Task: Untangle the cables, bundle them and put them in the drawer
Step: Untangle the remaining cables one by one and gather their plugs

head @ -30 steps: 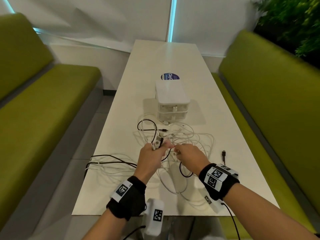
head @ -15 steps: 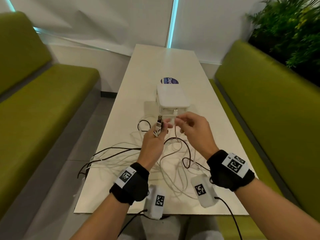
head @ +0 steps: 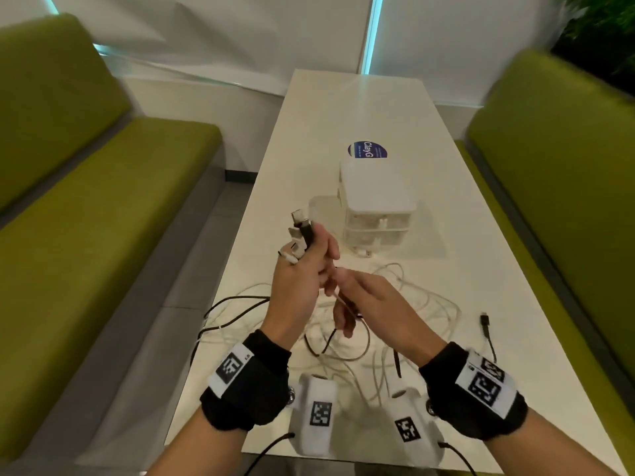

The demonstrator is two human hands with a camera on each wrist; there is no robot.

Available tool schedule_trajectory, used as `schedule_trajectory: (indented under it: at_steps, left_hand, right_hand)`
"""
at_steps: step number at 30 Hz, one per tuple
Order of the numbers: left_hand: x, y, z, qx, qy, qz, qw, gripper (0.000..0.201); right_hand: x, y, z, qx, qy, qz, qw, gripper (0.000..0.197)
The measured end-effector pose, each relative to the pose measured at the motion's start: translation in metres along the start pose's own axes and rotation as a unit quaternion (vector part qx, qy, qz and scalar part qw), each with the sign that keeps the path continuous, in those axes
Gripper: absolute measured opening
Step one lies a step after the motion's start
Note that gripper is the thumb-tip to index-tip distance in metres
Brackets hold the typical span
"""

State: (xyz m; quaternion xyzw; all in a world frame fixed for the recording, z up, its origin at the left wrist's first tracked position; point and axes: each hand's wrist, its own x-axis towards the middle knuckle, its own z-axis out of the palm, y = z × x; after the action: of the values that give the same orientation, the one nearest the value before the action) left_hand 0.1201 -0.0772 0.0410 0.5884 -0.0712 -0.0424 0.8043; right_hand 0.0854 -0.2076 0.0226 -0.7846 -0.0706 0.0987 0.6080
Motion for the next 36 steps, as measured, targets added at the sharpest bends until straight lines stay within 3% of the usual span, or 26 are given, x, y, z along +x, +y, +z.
schedule_trajectory:
  at_steps: [3,8,11,15,18,21,25,28,31,33,35,36]
  left_hand:
    - [0.01,-0.002,-0.014,-0.057,0.007,-0.011,0.998,0.041]
    - [0.005,-0.009,-0.021,0.015,-0.011,-0.03,0.999,0.029]
    - [0.003,-0.01,-0.023,0.031,-0.018,-0.079,0.996,0.023]
    - [0.002,0.001,-0.026,0.062,-0.038,-0.121,0.99,0.038]
    - [0.002,0.02,-0.03,0.038,-0.043,-0.095,0.994,0.055]
    - [-0.001,0.033,-0.034,0.02,-0.034,-0.056,0.998,0.058]
    - [-0.011,0.032,-0.02,0.154,-0.055,-0.057,0.985,0.057]
    - [-0.015,0.019,-0.005,0.307,-0.087,-0.064,0.946,0.04]
    - [-0.013,0.004,0.007,0.522,-0.154,-0.042,0.838,0.035]
    - [-0.011,0.001,0.011,0.614,-0.159,-0.045,0.772,0.035]
    - [-0.002,0.004,0.01,0.651,-0.129,-0.019,0.748,0.028]
    - [0.002,0.006,0.008,0.648,-0.115,-0.001,0.753,0.025]
  right_hand:
    - [0.007,0.015,-0.002,-0.155,-0.017,-0.027,0.987,0.043]
    - [0.013,0.021,-0.008,-0.304,0.007,-0.089,0.948,0.036]
    - [0.013,0.026,-0.009,-0.382,0.029,-0.11,0.917,0.043]
    - [0.006,0.041,-0.014,-0.437,0.029,-0.095,0.894,0.07]
    - [0.002,0.049,-0.027,-0.426,-0.001,-0.092,0.9,0.061]
    - [0.002,0.051,-0.035,-0.395,-0.009,-0.085,0.915,0.054]
    - [0.001,0.048,-0.036,-0.349,0.032,-0.076,0.933,0.063]
    - [0.001,0.039,-0.037,-0.327,0.05,-0.084,0.94,0.058]
    - [0.002,0.031,-0.039,-0.336,0.064,-0.104,0.934,0.045]
    - [0.001,0.032,-0.042,-0.336,0.071,-0.108,0.933,0.044]
    - [-0.001,0.037,-0.044,-0.316,0.071,-0.103,0.941,0.045]
    - [-0.001,0.04,-0.045,-0.299,0.066,-0.09,0.948,0.045]
